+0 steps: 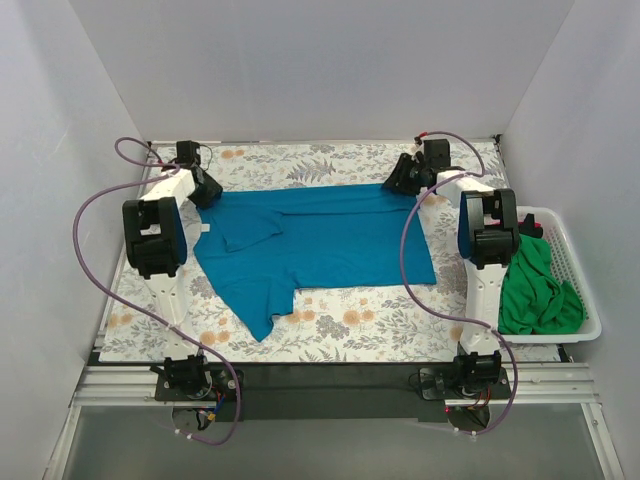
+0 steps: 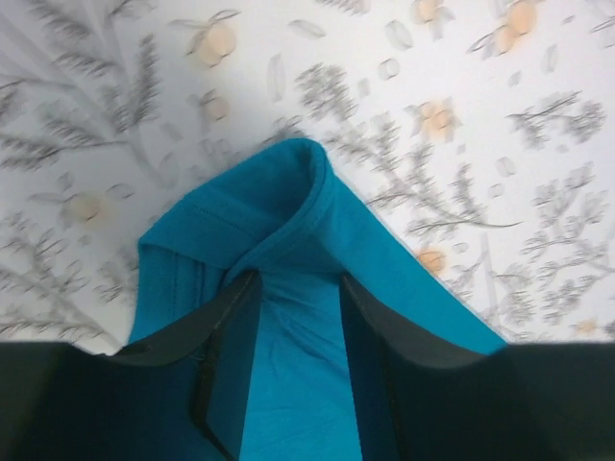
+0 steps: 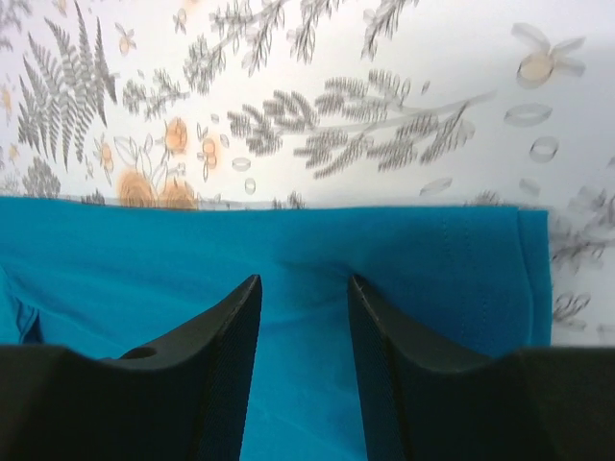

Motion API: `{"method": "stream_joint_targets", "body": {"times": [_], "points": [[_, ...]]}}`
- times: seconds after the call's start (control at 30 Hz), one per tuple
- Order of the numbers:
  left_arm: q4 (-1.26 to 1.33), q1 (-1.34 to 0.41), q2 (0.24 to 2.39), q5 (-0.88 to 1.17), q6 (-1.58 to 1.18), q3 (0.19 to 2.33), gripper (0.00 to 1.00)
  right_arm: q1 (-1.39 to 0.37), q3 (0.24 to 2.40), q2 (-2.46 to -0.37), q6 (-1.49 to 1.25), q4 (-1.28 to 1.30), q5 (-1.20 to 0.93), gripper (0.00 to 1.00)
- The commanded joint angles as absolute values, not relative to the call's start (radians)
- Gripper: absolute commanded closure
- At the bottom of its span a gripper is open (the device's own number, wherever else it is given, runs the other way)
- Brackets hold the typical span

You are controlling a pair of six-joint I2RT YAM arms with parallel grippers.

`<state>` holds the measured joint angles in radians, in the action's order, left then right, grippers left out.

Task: Fold and stack the t-shirts
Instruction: Fold the tshirt

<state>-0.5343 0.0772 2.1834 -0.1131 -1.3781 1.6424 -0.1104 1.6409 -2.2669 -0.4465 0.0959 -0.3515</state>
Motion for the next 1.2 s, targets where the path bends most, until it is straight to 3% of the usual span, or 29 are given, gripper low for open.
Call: {"method": "stream_joint_targets", "body": {"times": [0.0,0.07,0.17,0.27,0.37,0.83,0.93,1.17], "points": [[-0.535,0.095,2.278,-0.060,-1.359,1.728,0.61,-0.068,1.716,-2.333,-0.399,0.109,-0.276,0.50],[-0.534,0.095,2.295,-0.040,-1.358,1.770,0.57,-0.064,1.746,-2.341,-0.384,0.110,-0.293,0.49],[-0.544,0.095,2.266,-0.018,-1.335,1.838,0.39,-0.063,1.789,-2.312,-0.347,0.139,-0.314,0.46],[-0.564,0.095,2.186,-0.049,-1.310,1.848,0.24,-0.064,1.731,-2.216,-0.322,0.143,-0.340,0.36],[-0.584,0.095,2.048,-0.090,-1.322,1.780,0.16,-0.069,1.628,-2.085,-0.304,0.150,-0.342,0.32],[-0.925,0.038,1.402,-0.250,-1.502,1.109,0.18,-0.212,1.059,-1.511,-0.199,0.455,-0.025,0.28],[-0.943,0.014,1.364,-0.226,-1.546,1.014,0.22,-0.227,0.967,-1.387,-0.210,0.482,-0.005,0.30],[-0.868,-0.063,1.390,-0.184,-1.578,0.914,0.29,-0.229,0.890,-1.336,-0.210,0.499,0.014,0.33]]}}
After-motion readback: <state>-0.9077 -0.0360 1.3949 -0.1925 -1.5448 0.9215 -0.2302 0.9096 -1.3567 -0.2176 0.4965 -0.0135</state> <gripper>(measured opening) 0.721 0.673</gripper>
